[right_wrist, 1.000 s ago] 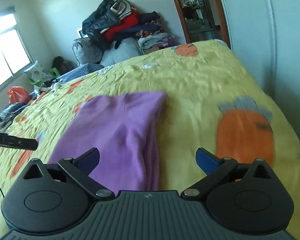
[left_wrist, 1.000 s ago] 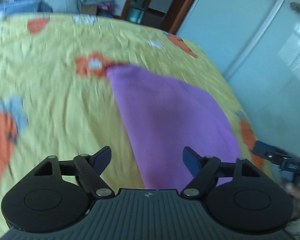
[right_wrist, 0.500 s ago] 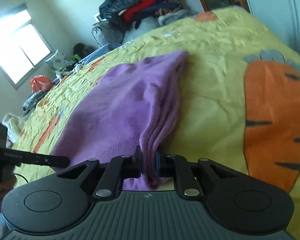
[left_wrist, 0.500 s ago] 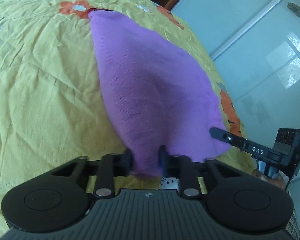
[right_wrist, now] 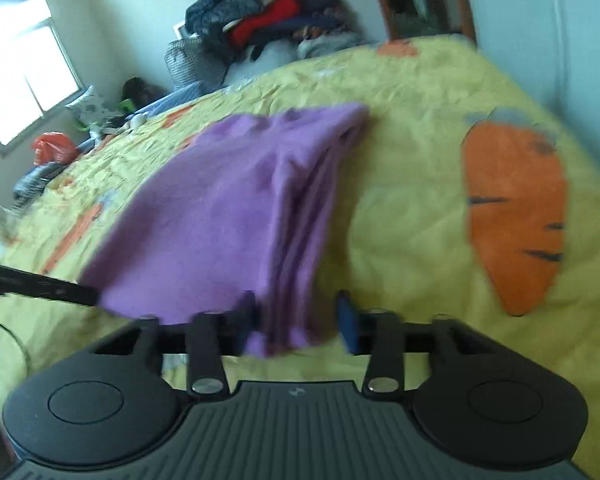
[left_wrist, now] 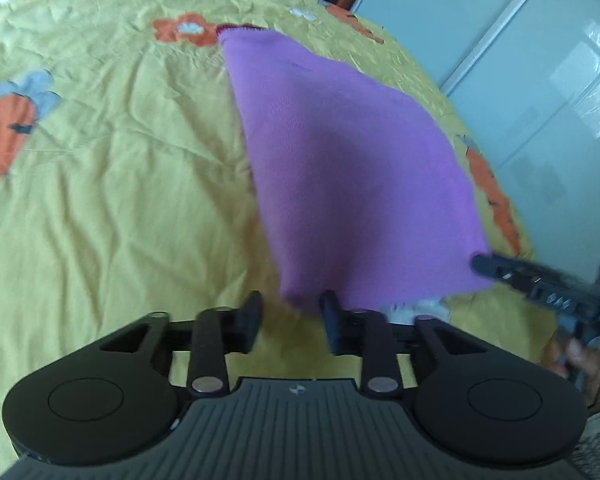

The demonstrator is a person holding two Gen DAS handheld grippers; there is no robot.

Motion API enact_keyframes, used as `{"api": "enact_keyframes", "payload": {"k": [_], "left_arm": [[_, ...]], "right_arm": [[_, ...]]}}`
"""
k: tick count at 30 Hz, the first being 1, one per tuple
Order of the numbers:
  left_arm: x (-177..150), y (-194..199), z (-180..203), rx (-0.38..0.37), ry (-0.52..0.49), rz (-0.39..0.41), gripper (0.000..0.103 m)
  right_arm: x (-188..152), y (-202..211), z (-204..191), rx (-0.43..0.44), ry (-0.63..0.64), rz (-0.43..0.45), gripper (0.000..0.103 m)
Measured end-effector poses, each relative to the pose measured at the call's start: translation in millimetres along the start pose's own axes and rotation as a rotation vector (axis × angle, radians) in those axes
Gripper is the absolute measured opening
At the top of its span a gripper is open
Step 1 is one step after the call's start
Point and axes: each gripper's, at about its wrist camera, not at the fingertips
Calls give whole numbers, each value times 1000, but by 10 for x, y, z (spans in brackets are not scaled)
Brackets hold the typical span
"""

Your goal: Fold small clothes

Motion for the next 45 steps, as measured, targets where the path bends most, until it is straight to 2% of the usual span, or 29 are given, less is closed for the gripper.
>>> {"api": "enact_keyframes", "payload": {"k": [2,3,5,7,10,12,13,14,16,18,20,23,26,28,31,34,37,40,43,45], "left_arm": [[-141,123,67,18,-31,48,69],[-181,163,103,10,-48,86,73],[-240,238,188,3,-62,146,76],[-256,244,272,8,-57,203,81],[-233,95,407,37,-88,260,83],[-212,-72,473,74,-108,242,83],[-234,-160,482,106,-110,199,82],[-256,-249,481,136,-119,165,80],[-322,-234,527,160,-183,183,80],[-303,-91,573,110,-195,214,84],[-179,3,628,60,-185,251,89],[28,-81,724,50,-186,266,91],[128,-345,796,91,-195,224,91],[122,-524,785,124,-212,204,91],[39,-654,749,144,-235,214,97],[26,-695,719,153,-242,222,101],[69,-646,706,153,-208,209,100],[90,-522,719,132,-171,225,100],[118,-521,749,160,-156,218,100],[129,-565,747,179,-143,216,100]], "right_arm": [[-21,151,-130,-55,76,39,46],[-15,201,-208,-76,120,58,46],[6,217,-322,-83,179,93,46],[55,128,-451,-90,236,83,46],[133,-22,-575,-76,305,95,45],[153,-180,-590,-150,349,30,45],[147,-279,-533,-171,353,-14,45],[143,-290,-441,-150,322,-10,45],[220,-233,-365,-148,292,3,45],[356,-187,-343,-167,309,47,45],[536,-278,-289,-141,289,55,45],[732,-531,-297,-127,322,61,45],[803,-742,-237,-89,308,30,45],[795,-856,-207,-124,326,-6,45],[771,-891,-84,-140,285,-14,46],[734,-897,35,-111,239,-9,50],[746,-861,1,-131,243,-9,52],[810,-768,-93,-161,266,31,52],[959,-818,-93,-123,250,47,52],[1046,-924,-66,-68,232,49,52]]}}
Point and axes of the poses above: each gripper's, at about its wrist camera, not at the fingertips, and y roughly against the way its jaws point, z to its right, x to its top, and after that the axes turned 14 degrees about y, right-handed
